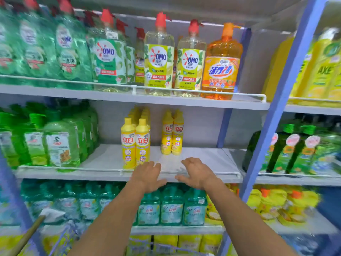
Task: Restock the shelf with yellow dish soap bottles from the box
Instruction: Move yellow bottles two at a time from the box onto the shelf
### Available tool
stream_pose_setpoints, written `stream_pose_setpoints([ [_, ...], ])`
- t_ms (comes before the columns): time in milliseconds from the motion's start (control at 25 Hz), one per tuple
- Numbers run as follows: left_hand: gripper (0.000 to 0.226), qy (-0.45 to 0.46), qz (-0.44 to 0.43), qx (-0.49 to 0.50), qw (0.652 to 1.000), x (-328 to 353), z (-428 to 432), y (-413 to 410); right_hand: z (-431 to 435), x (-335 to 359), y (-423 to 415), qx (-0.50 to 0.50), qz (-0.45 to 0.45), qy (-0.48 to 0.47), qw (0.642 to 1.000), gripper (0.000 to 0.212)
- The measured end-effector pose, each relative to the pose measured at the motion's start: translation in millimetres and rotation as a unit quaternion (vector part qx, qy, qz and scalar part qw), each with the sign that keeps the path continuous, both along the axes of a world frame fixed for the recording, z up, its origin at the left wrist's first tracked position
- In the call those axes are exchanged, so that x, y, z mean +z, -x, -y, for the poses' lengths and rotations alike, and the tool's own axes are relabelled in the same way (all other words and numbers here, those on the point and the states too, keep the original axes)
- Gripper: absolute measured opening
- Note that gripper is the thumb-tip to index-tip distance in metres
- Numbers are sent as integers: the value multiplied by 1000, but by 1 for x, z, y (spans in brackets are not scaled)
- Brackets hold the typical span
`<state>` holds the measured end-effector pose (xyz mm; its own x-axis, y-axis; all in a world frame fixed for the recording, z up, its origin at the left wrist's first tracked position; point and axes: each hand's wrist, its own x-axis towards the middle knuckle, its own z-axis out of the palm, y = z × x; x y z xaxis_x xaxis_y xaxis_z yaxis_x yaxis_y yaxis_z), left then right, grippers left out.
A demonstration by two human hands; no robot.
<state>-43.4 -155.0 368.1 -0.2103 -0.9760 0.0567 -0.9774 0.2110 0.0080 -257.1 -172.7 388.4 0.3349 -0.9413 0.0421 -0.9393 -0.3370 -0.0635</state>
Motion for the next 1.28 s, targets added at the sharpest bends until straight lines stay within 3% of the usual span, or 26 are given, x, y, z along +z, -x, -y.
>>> stream_pose_setpoints([
  [160,67,-14,3,18,1000,-28,-78,-30,-70,-19,-15,11,3,12,1000,73],
  [320,66,-64,-14,30,997,-79,-133,-48,-115,-72,-32,11,-8,-36,999,80],
  [560,68,-185,-54,52,980,-190,-186,-56,-158,-186,-54,23,-26,-158,987,77],
  [760,64,-320,-54,84,942,-286,-222,-56,-185,-294,-46,13,-30,-278,960,75],
  [1000,72,-410,-46,120,903,-354,-222,-54,-175,-374,-28,1,-37,-370,928,79],
  [1280,74,-407,-94,142,898,-397,-161,-43,-120,-422,-25,-4,-14,-396,918,74],
])
